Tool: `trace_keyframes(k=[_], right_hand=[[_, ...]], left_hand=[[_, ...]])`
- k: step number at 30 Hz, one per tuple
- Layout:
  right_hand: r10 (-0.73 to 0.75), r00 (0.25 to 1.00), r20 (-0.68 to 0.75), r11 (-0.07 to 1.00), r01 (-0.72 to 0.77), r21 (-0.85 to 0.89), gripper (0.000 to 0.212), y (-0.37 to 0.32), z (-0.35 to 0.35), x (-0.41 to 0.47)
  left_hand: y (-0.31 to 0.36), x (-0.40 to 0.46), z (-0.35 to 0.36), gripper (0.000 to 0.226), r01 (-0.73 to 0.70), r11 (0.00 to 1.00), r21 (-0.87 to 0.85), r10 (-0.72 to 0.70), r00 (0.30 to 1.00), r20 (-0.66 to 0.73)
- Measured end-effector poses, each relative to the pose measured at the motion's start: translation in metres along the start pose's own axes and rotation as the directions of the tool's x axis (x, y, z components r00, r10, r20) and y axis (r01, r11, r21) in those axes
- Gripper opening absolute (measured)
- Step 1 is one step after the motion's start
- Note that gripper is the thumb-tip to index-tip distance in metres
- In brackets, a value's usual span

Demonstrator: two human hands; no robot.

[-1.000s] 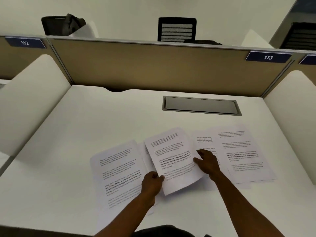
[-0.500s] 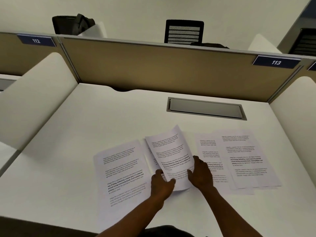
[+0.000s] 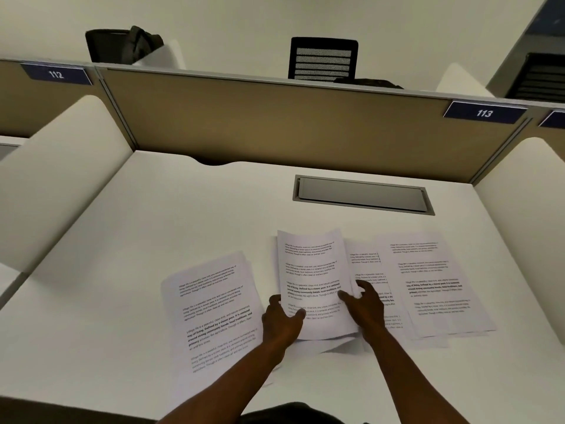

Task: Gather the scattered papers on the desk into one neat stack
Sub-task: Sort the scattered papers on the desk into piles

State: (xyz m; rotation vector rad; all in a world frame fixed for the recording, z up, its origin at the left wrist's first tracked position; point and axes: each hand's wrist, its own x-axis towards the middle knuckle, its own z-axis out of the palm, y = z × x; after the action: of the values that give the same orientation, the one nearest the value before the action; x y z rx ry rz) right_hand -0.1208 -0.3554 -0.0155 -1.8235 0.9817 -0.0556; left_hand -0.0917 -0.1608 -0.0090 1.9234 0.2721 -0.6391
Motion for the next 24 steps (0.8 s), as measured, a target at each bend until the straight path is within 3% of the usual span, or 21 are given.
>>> trace_keyframes(k=[4,9,15,18,21,24], right_hand=[[0.049,0.989,0.143,0.995,-0.061,0.084,0.047,-0.003,-0.011,0.013],[-0.056,0.963,0.263,0.998,0.056,0.009,0.051,-0.007,-0.021,0.009],[-0.144,0.927,0.346,0.965,0.053,0.259,0.055,-0.022,-0.044,-0.008],[-0.145,0.902,0.407,0.93,-0.016,0.367,0.058,-0.027,-0.051,-0.014],[-0.14,0.872,0.47,0.924,-0.055,0.378,0.058,-0.037,-0.039,-0.021],[-0.143,0.845,0.515,0.932,-0.059,0.357,0.064,-0.046,-0.012,-0.03]], left_hand=[[-0.003,0.001,-0.002,0.056,-0.002,1.0,0.0,0.002,1.0,0.014],[-0.005,0.003,-0.004,0.052,0.012,0.998,0.058,-0.013,1.0,0.009],[0.006,0.003,-0.028,0.05,0.013,0.99,-0.141,-0.015,1.0,-0.01],[0.008,0.005,-0.055,0.059,0.065,0.975,-0.214,-0.04,0.992,0.118],[0.005,0.006,-0.083,0.07,0.039,0.975,-0.217,0.01,0.976,0.218],[0.0,0.003,-0.106,0.059,-0.034,0.963,-0.268,0.084,0.981,0.175]])
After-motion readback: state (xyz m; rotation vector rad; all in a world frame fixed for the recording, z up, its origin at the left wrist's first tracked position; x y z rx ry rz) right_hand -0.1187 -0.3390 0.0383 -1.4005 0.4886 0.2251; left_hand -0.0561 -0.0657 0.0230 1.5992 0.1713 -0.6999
